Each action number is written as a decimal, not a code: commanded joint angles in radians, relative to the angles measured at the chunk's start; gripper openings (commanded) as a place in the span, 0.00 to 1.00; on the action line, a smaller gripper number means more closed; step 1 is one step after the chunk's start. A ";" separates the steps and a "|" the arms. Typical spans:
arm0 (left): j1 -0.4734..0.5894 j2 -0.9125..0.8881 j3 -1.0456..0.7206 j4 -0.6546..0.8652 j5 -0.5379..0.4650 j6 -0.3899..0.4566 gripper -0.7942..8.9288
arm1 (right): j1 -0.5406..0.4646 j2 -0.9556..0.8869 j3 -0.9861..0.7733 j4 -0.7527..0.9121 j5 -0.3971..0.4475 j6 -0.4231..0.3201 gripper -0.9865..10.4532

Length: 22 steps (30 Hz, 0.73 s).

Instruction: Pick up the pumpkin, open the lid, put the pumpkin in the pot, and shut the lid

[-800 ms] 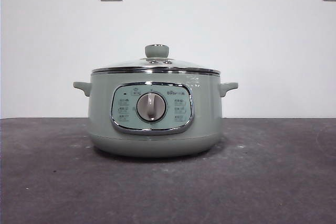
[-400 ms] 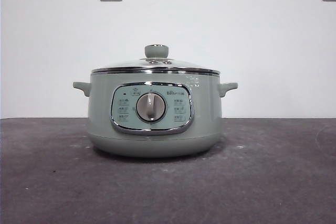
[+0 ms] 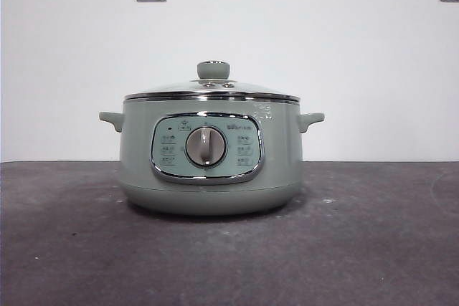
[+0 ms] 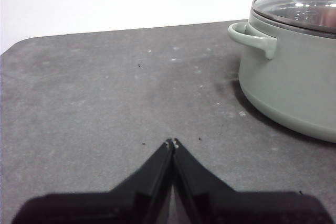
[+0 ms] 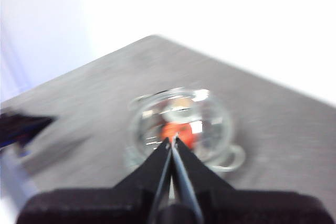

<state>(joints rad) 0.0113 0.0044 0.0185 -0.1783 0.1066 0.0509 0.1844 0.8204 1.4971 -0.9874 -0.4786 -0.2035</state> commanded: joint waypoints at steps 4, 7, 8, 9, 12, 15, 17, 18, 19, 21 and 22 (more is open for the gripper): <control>0.003 -0.003 -0.016 -0.001 -0.001 -0.006 0.08 | -0.076 -0.218 -0.363 0.280 0.042 0.008 0.09; 0.003 -0.003 -0.016 -0.001 -0.002 -0.006 0.08 | -0.079 -0.343 -0.583 0.473 0.042 0.043 0.09; 0.003 -0.003 -0.016 -0.001 -0.002 -0.006 0.08 | -0.079 -0.375 -0.643 0.523 0.042 0.059 0.09; 0.003 -0.003 -0.016 -0.001 -0.001 -0.006 0.08 | -0.079 -0.410 -0.711 0.578 0.043 0.081 0.09; 0.003 -0.003 -0.016 -0.001 -0.002 -0.006 0.08 | -0.079 -0.502 -0.892 0.708 0.079 0.143 0.09; 0.003 -0.003 -0.016 -0.001 -0.002 -0.006 0.08 | -0.078 -0.591 -1.045 0.774 0.180 0.194 0.09; 0.003 -0.003 -0.016 -0.001 -0.002 -0.006 0.08 | -0.078 -0.642 -1.129 0.808 0.201 0.214 0.09; 0.003 -0.003 -0.016 -0.001 -0.001 -0.006 0.08 | -0.077 -0.665 -1.169 0.828 0.200 0.214 0.09; 0.003 -0.003 -0.016 -0.001 -0.001 -0.006 0.08 | -0.077 -0.683 -1.202 0.845 0.201 0.214 0.09; 0.003 -0.003 -0.016 -0.001 -0.002 -0.006 0.08 | -0.077 -0.720 -1.269 0.871 0.228 0.214 0.09; 0.003 -0.003 -0.016 -0.001 -0.002 -0.006 0.08 | -0.077 -0.732 -1.295 0.882 0.246 0.214 0.09</control>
<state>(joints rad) 0.0113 0.0044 0.0185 -0.1783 0.1066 0.0509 0.1070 0.0982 0.2325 -0.1207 -0.2489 -0.0082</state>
